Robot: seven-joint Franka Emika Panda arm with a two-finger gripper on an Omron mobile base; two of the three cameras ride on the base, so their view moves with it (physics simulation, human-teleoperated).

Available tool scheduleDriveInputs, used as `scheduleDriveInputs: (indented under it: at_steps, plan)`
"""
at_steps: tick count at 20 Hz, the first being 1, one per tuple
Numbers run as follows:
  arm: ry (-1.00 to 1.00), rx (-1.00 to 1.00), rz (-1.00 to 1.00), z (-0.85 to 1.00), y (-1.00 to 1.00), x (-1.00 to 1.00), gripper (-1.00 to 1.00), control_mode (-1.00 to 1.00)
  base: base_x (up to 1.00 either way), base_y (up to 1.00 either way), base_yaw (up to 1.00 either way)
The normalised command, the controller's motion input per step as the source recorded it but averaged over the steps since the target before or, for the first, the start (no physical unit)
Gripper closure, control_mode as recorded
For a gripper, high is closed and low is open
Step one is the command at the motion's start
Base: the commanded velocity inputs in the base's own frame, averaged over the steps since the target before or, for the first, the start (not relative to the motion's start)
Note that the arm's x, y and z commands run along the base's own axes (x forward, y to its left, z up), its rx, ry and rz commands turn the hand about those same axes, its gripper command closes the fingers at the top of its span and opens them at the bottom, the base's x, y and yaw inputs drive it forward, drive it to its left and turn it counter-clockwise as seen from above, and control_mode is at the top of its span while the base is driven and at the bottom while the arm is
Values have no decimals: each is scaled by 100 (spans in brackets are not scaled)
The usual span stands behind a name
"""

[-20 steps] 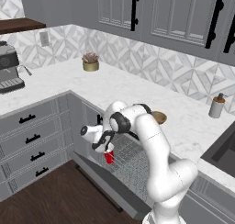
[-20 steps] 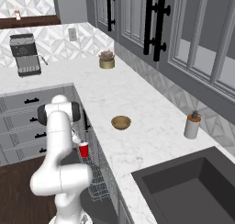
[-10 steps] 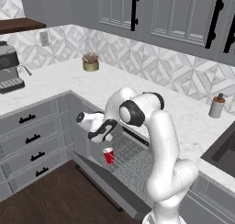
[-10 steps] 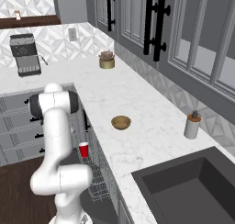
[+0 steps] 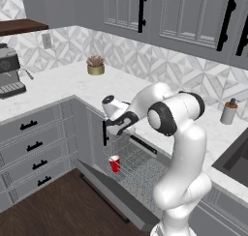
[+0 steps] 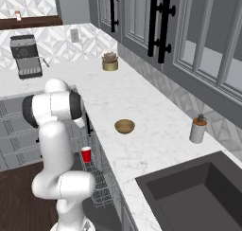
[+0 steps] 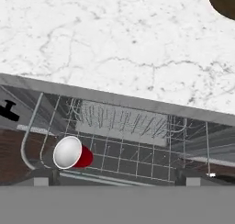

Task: Pick up the cup and bowl from the counter, place them in the dishwasher, and close the dishwasher door.

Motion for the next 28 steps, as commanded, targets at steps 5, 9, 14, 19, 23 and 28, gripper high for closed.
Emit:
scheduleDriveInputs:
  at_steps: [5,9,14,19,23,28]
  plan:
    - [18,2,13,88,-67,-1,-100,-100,0,0,0]
    - [11,-5,24,12,-74,16,-100,-100,0,0,0]
    - [3,-8,38,-12,-68,15,-100,-100,0,0,0]
    - [0,-4,46,-27,-50,4,-100,-100,0,0,0]
    - [1,0,40,-23,-43,2,-100,-100,0,0,0]
    - [10,0,27,-5,-17,13,-100,-100,0,0,0]
